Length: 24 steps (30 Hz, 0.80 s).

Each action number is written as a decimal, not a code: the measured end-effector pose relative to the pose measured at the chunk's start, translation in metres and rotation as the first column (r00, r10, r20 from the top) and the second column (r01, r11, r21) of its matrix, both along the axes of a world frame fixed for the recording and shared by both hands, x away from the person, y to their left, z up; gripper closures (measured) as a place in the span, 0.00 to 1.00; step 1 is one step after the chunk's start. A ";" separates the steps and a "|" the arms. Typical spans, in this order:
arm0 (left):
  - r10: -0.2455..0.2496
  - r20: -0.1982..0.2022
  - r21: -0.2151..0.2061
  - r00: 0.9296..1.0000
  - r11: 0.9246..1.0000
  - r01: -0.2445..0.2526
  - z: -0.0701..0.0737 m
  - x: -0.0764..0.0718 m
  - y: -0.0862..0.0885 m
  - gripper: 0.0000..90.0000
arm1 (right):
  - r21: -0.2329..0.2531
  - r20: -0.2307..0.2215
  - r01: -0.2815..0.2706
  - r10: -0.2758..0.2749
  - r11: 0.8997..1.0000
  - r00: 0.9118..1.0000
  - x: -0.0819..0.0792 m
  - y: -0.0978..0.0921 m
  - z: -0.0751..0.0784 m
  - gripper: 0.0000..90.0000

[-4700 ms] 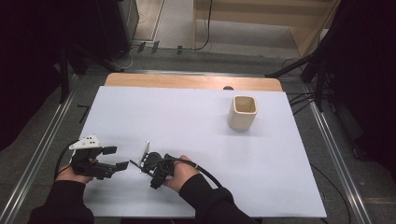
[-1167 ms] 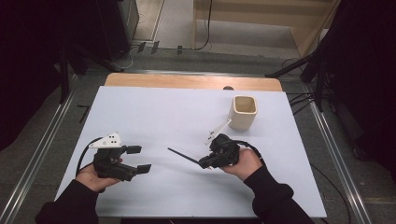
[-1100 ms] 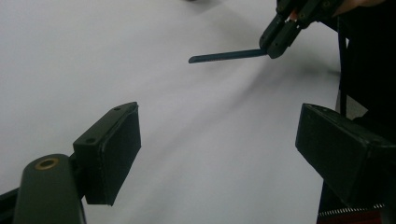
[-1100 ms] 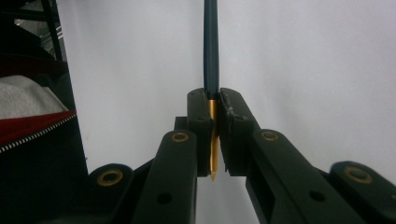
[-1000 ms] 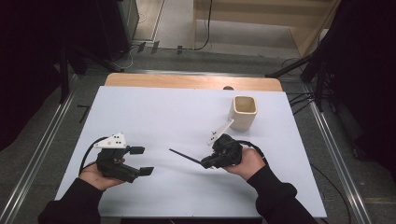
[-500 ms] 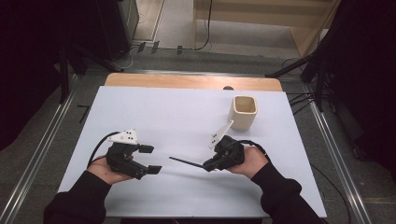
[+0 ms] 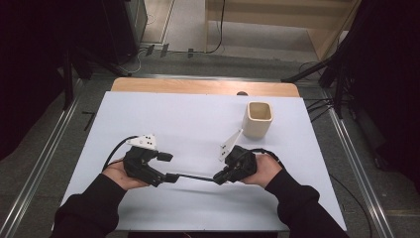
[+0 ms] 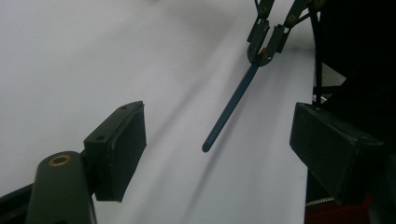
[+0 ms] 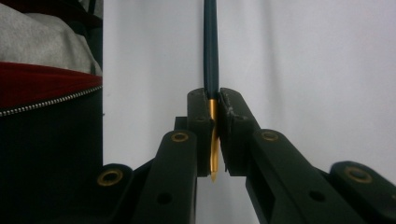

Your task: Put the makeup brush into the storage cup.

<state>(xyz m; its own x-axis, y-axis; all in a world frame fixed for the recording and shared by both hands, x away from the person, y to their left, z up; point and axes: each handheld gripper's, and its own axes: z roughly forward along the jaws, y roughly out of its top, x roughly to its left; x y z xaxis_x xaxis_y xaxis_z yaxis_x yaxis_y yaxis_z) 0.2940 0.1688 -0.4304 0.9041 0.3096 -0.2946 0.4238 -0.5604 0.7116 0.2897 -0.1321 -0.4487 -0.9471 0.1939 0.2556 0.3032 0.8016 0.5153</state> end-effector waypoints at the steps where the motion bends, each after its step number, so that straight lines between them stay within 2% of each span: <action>1: -0.011 -0.002 0.000 1.000 1.000 0.011 0.000 0.000 -0.001 0.24 | 0.003 0.012 -0.001 0.001 1.000 1.000 0.001 0.000 0.001 0.94; 2: -0.017 0.001 0.002 1.000 1.000 0.017 0.000 0.000 -0.002 0.24 | 0.005 0.020 -0.008 0.008 1.000 1.000 0.002 0.001 0.002 0.94; 3: -0.024 0.004 0.008 1.000 1.000 0.024 0.000 0.000 -0.003 0.24 | 0.002 0.008 -0.017 0.017 1.000 1.000 0.002 0.001 0.003 0.94; 4: -0.028 0.003 0.012 1.000 1.000 0.028 0.000 0.000 -0.005 0.24 | 0.011 0.030 -0.024 0.024 1.000 0.999 0.004 0.002 0.003 0.94; 6: -0.043 0.009 0.023 0.999 0.999 0.042 0.000 0.000 -0.007 0.25 | 0.001 0.031 -0.030 0.030 1.000 0.999 0.005 0.002 0.005 0.94; 8: -0.058 0.012 0.036 0.998 0.998 0.057 0.000 0.000 -0.009 0.26 | -0.005 0.013 -0.035 0.035 0.999 0.999 0.005 0.004 0.006 0.94; 9: -0.058 0.004 0.039 0.998 0.998 0.058 -0.001 0.001 -0.010 0.26 | -0.001 0.036 -0.045 0.045 0.999 0.998 0.007 0.004 0.006 0.95; 10: -0.060 -0.006 0.041 0.998 0.997 0.060 -0.002 0.001 -0.011 0.27 | -0.007 0.016 -0.049 0.049 0.999 0.999 0.006 0.005 0.007 0.94; 11: -0.058 -0.008 0.045 0.998 0.997 0.058 -0.002 0.002 -0.012 0.29 | -0.011 0.020 -0.049 0.050 0.999 0.999 0.006 0.006 0.008 0.94; 12: -0.056 -0.001 0.057 0.998 0.997 0.056 -0.003 0.002 -0.013 0.30 | -0.002 0.044 -0.063 0.063 0.998 0.997 0.008 0.007 0.008 0.94; 15: -0.071 -0.012 0.060 0.997 0.996 0.072 -0.004 0.003 -0.016 0.32 | -0.008 0.028 -0.064 0.065 0.998 0.998 0.007 0.009 0.010 0.94; 16: -0.074 -0.013 0.065 0.997 0.995 0.074 -0.005 0.003 -0.017 0.32 | -0.008 0.045 -0.071 0.071 0.997 0.996 0.008 0.010 0.011 0.94; 20: -0.110 -0.008 0.083 0.994 0.990 0.111 -0.007 0.000 -0.022 0.34 | -0.002 0.045 -0.087 0.087 0.996 0.995 0.007 0.013 0.013 0.95; 24: -0.133 -0.027 0.101 0.991 0.986 0.135 -0.011 0.000 -0.027 0.36 | 0.006 0.042 -0.110 0.109 0.994 0.993 0.006 0.016 0.013 0.94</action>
